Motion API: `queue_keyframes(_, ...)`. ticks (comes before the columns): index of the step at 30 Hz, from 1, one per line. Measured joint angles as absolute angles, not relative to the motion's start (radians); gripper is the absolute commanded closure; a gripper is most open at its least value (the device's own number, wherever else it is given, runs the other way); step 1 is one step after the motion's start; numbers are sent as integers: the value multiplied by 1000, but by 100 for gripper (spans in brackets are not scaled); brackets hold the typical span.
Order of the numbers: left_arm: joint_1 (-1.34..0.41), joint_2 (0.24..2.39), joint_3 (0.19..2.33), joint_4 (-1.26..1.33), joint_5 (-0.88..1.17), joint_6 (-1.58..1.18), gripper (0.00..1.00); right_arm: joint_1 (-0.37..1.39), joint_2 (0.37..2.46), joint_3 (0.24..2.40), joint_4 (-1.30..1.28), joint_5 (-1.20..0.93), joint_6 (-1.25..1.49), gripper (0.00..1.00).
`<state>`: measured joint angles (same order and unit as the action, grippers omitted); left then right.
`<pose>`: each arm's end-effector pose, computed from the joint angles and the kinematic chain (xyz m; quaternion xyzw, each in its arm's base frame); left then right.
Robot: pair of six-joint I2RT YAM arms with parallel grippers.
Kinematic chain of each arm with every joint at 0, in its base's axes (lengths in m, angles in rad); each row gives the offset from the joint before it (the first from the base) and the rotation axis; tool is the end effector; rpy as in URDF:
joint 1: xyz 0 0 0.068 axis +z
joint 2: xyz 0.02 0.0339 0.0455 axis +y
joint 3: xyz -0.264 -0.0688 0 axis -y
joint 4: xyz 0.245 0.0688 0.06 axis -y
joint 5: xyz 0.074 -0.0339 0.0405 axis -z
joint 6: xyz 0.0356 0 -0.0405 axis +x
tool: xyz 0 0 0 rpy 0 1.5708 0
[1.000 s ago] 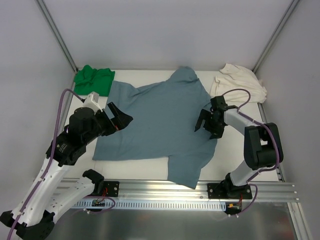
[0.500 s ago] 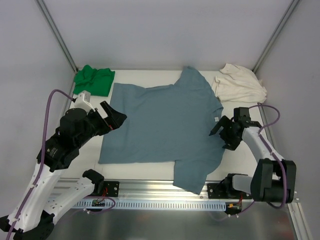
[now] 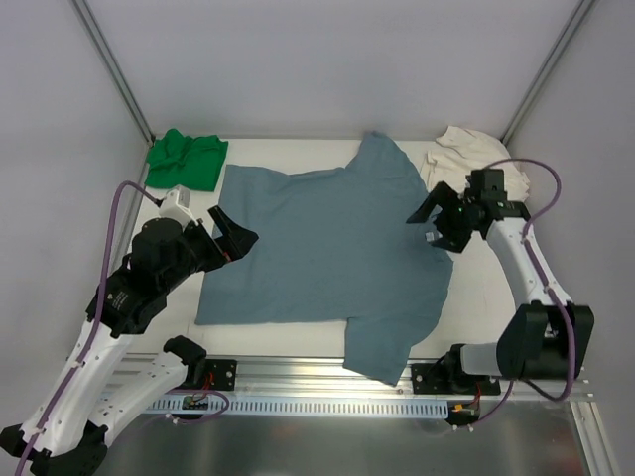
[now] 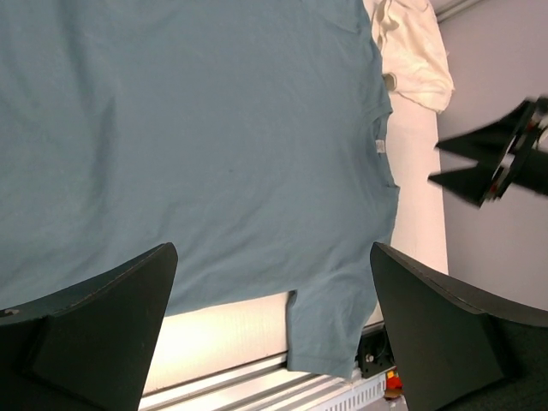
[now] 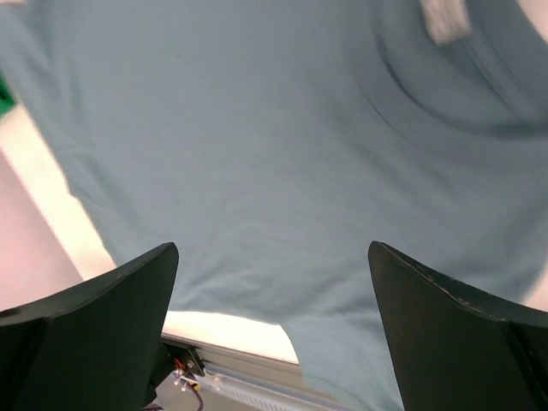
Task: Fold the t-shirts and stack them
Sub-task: Flatten out the tshirt
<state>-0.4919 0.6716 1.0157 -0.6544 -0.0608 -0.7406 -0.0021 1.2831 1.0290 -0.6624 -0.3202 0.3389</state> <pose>0.1139 -0.0586 0.3835 -0.1179 0.7991 -0.3204 0.4949 0.2629 0.0107 0.2776 0.1081 0.9300 0.2020 0.2874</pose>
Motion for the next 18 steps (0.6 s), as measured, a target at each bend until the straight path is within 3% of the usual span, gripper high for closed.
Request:
queue_keyframes(7,-492,751,937,-541,-65,-660,1,53,1686,1434,-628,-414,294,0)
queue_keyframes(12,-489,1103,1050,-398,-77,-562,1,67,1899,1621,-641,-467,276,1)
queue_keyframes(18,-378,1451,1083,-218,10,-528,1,68,2007,1749,-675,-509,271,1)
